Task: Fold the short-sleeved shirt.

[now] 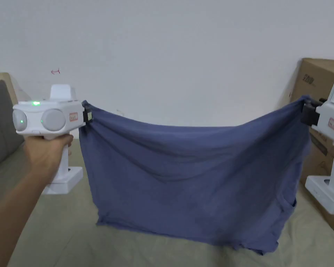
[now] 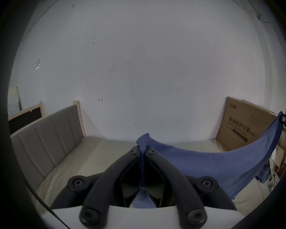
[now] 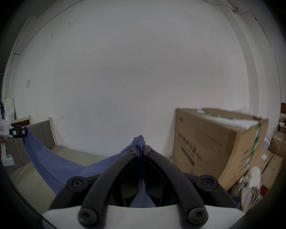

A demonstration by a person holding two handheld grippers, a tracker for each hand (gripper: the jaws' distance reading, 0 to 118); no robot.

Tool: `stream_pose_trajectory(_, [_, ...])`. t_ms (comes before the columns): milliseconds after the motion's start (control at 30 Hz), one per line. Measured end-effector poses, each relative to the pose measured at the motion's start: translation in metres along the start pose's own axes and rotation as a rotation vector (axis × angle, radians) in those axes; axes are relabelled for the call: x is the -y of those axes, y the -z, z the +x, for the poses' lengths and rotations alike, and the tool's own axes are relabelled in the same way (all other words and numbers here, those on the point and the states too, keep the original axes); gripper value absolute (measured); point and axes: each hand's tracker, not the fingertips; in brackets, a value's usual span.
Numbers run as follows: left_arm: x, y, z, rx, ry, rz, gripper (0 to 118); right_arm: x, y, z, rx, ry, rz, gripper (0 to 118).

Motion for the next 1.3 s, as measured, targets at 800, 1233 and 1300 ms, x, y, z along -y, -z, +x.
stream_pose_trajectory(800, [0.282,-0.192,-0.037,0.029,-0.001,-0.323,3,0.235,-0.255,-0.021,-0.045,0.134,-0.310,1])
stream_pose_trajectory(1233, [0.360,-0.304,-0.050,0.008,-0.035,-0.428,3,0.284,-0.371,-0.013,-0.035,0.098,-0.409,1])
stream_pose_trajectory(1300, [0.372,-0.310,-0.051,0.001,-0.050,-0.452,3,0.297,-0.377,-0.011,-0.024,0.109,-0.465,1])
